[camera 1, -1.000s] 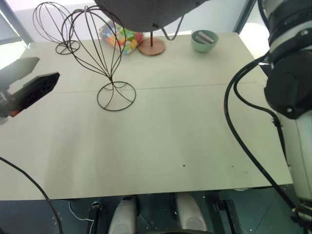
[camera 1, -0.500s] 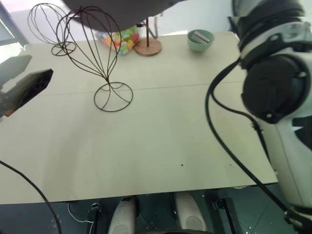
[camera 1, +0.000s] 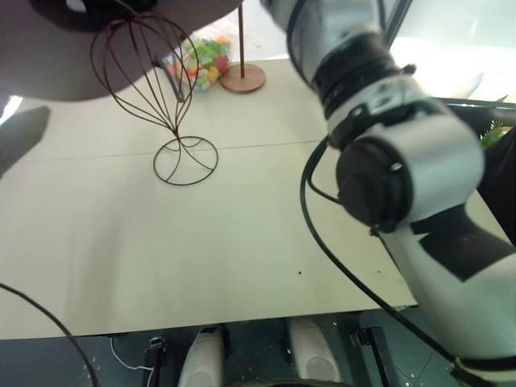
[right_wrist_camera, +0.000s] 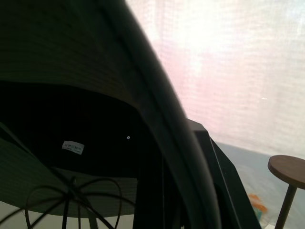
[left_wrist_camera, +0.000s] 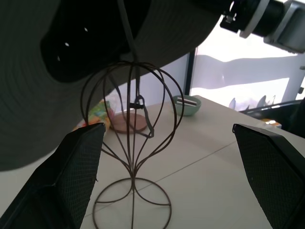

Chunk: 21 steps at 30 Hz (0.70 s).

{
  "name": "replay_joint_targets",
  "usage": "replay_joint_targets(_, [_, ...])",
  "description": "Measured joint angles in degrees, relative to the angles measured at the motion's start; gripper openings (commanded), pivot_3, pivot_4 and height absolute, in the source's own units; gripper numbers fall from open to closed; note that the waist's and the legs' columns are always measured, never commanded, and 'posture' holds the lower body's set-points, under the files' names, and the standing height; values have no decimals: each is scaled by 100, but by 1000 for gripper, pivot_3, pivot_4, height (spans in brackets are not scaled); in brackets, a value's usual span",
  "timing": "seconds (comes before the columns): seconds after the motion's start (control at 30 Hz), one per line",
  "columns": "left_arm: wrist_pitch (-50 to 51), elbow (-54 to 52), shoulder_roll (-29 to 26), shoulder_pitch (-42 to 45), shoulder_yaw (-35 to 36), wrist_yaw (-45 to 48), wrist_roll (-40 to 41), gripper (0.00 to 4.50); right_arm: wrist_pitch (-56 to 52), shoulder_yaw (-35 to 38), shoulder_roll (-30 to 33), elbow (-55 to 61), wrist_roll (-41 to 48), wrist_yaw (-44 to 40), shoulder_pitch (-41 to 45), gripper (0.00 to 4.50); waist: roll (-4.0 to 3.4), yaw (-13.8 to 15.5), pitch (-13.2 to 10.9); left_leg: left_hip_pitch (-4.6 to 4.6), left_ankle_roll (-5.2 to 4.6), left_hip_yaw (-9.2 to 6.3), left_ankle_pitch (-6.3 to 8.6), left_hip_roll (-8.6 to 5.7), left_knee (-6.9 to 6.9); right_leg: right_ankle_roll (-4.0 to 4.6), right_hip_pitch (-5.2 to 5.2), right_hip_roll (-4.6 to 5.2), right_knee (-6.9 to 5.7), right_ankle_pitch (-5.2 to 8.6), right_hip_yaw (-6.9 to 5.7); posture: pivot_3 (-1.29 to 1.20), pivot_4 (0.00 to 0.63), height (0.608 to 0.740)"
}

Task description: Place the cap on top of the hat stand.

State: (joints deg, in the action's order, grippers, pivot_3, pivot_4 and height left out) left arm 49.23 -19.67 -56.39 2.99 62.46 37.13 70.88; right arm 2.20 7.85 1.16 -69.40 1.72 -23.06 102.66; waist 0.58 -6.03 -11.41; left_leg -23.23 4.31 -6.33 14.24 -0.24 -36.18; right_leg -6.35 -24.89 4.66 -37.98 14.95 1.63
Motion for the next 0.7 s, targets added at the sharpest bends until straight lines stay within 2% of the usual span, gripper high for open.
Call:
replay_joint_targets(0.17, [580,84,-221,-486,1111,-125,764,4500,891,-762,-12,1118,-614,263,-1288,28,4,7,1,-1,5,-5,-3,0,-1,0,-4,0,-3,0,-1,0,150,740])
replay_joint_targets(0.37, [1085,370,-404,-1074,2357,-564,1778,4500,2134,-1375,295,2685,-1553,1194,-2759,28,7,44,3,1,11,-7,-6,0,-4,5,-8,0,-1,3,-1,0,150,740])
replay_joint_targets(0.53, [1097,577,-505,-1129,2407,-933,1851,4500,2906,-1717,419,3372,-2350,2108,-3469,28,11,47,5,11,26,-8,-15,0,-2,8,-2,-3,-5,4,-1,0,150,740])
replay_joint_targets(0.7, [1006,713,-713,-1057,2211,-927,1749,4500,3230,-2098,416,3519,-3046,2932,-3951,28,13,53,7,22,27,-8,-15,0,0,11,9,-3,-6,5,-1,0,150,740])
